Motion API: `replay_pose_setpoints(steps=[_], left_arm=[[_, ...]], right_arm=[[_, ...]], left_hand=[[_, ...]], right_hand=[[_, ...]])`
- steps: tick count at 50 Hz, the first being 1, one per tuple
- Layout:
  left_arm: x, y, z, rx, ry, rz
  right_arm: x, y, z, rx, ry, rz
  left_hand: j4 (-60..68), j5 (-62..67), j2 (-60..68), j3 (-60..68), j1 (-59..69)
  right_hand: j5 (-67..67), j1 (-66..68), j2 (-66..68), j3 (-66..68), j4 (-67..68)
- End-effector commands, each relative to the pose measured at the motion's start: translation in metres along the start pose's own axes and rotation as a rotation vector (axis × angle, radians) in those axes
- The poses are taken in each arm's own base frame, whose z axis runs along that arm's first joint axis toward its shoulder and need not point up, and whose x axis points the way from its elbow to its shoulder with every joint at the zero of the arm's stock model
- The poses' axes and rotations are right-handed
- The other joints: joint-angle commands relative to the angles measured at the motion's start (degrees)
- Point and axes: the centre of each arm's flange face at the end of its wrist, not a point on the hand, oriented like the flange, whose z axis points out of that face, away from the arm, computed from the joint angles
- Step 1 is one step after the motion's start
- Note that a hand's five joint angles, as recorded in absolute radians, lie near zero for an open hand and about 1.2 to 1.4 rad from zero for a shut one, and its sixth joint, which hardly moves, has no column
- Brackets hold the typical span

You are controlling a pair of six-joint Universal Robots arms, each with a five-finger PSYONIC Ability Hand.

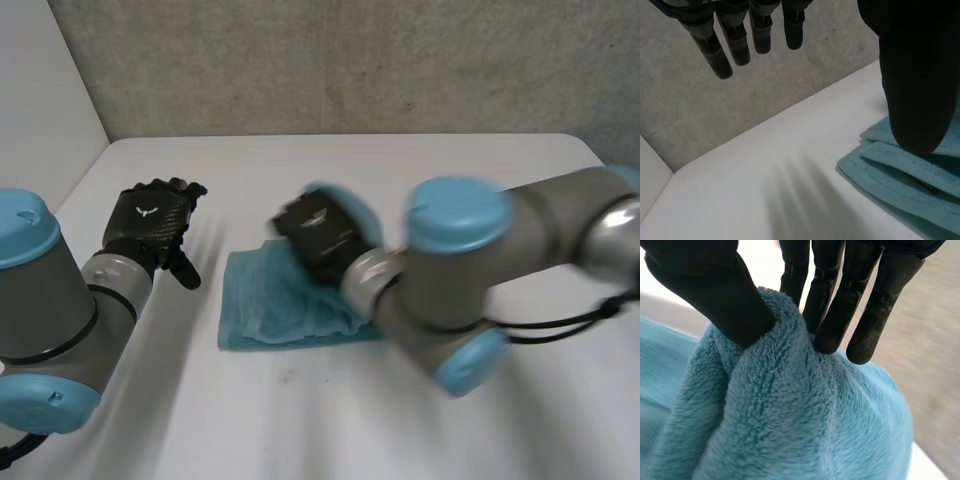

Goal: Fold the laundry

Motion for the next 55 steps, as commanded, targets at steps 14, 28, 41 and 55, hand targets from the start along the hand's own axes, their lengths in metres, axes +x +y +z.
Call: replay_pose_setpoints(steps=[14,28,41,55], left_arm=[[-0.006,-0.034,0.016,0.094,-0.006,-0.115],[0.062,-0.008,0.014,-0.127,0.207,-0.229],[0.058,0.046,0.015,-0.333,0.095,-0.177],[0.037,-0.049,-0.008,-0.113,0.092,-0.216]], right_arm=[[-0.016,-0.019,-0.007,-0.046,0.084,0.144],[0.044,0.005,-0.012,-0.08,0.158,0.436],[0.038,0.074,0.007,-0.348,0.111,0.52],[0.093,-0.023,-0.028,-0.143,0.222,0.439]], left_hand=[[-0.62,-1.6,-0.7,-1.25,-0.79],[-0.28,-1.26,-0.36,-0.91,-0.45],[-0.95,-1.93,-1.04,-1.58,-1.12],[-1.29,-2.27,-1.38,-1.92,-1.46]], right_hand=[[-56.43,-42.91,-57.65,-57.92,-58.28],[-56.43,-42.91,-57.65,-57.92,-58.28],[-56.43,-42.91,-57.65,-57.92,-58.28],[-56.43,-42.91,-57.65,-57.92,-58.28]])
